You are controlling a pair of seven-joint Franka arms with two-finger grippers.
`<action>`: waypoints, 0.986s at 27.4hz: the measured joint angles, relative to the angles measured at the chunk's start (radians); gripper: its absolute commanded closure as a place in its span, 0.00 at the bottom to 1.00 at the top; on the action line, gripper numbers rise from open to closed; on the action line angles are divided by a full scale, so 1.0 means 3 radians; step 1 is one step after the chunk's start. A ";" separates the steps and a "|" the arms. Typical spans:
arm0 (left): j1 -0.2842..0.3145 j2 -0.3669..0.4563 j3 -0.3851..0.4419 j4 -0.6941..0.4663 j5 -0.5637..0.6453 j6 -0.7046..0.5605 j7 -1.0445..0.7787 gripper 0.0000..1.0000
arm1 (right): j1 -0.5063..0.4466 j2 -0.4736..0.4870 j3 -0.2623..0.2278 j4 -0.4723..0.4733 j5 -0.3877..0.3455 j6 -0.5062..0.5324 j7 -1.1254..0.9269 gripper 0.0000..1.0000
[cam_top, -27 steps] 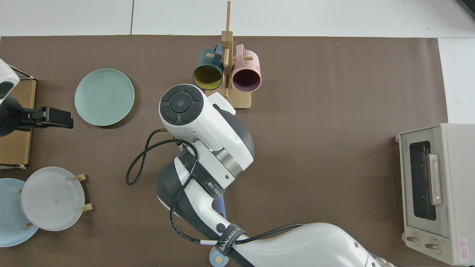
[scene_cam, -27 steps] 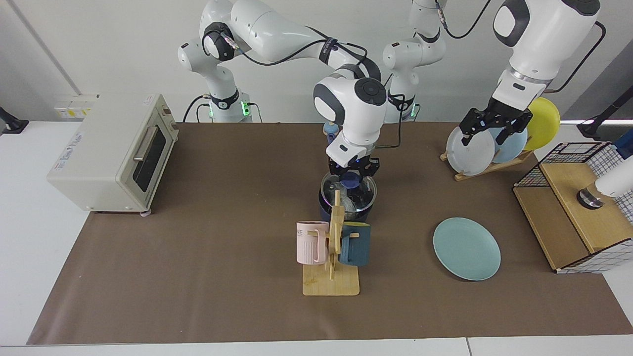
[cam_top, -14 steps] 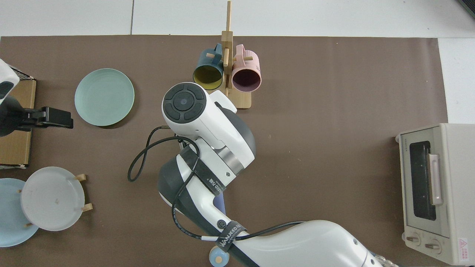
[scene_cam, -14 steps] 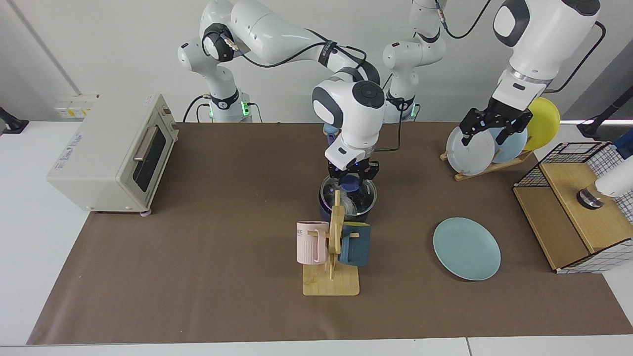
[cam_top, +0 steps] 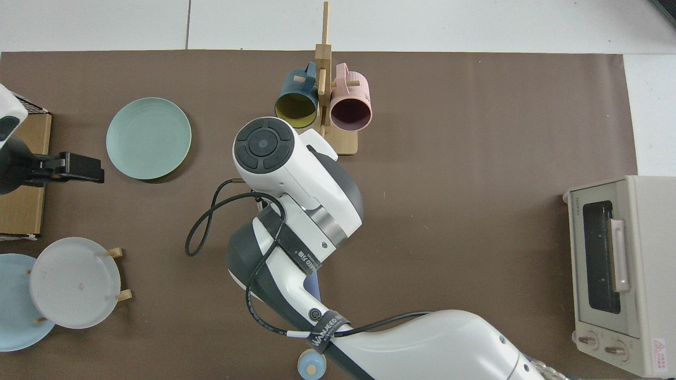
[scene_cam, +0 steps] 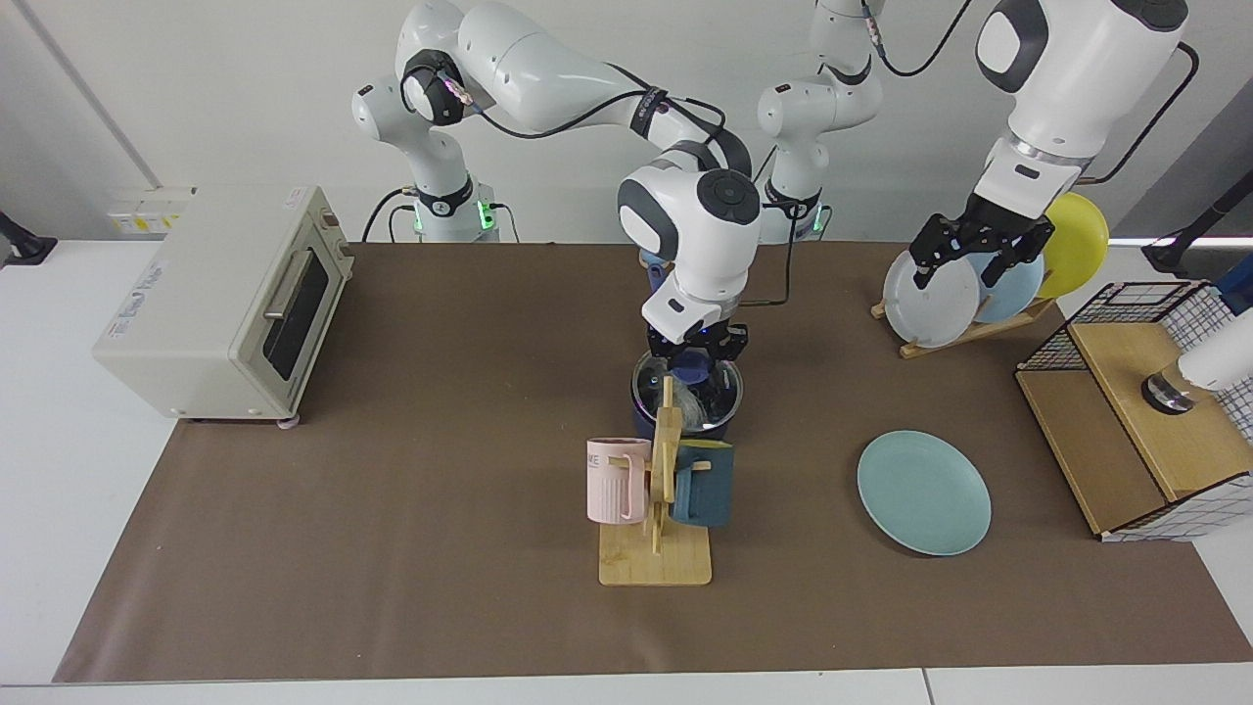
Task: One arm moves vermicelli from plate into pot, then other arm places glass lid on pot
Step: 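Lower the lid onto the pot, release, and withdraw the right gripper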
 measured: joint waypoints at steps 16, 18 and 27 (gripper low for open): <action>0.0000 0.0000 0.0000 0.0000 0.0000 0.0000 0.0000 0.00 | -0.0005 0.0000 -0.0004 0.0036 -0.0001 -0.0002 0.0000 0.00; 0.0000 0.0000 0.0000 0.0000 0.0000 0.0000 0.0000 0.00 | -0.0005 0.0000 -0.0004 0.0037 -0.0001 -0.0003 0.0000 0.00; 0.0000 0.0000 0.0000 0.0000 0.0000 0.0000 0.0000 0.00 | -0.0025 -0.0085 -0.0010 0.0106 -0.0005 -0.0203 0.0000 0.00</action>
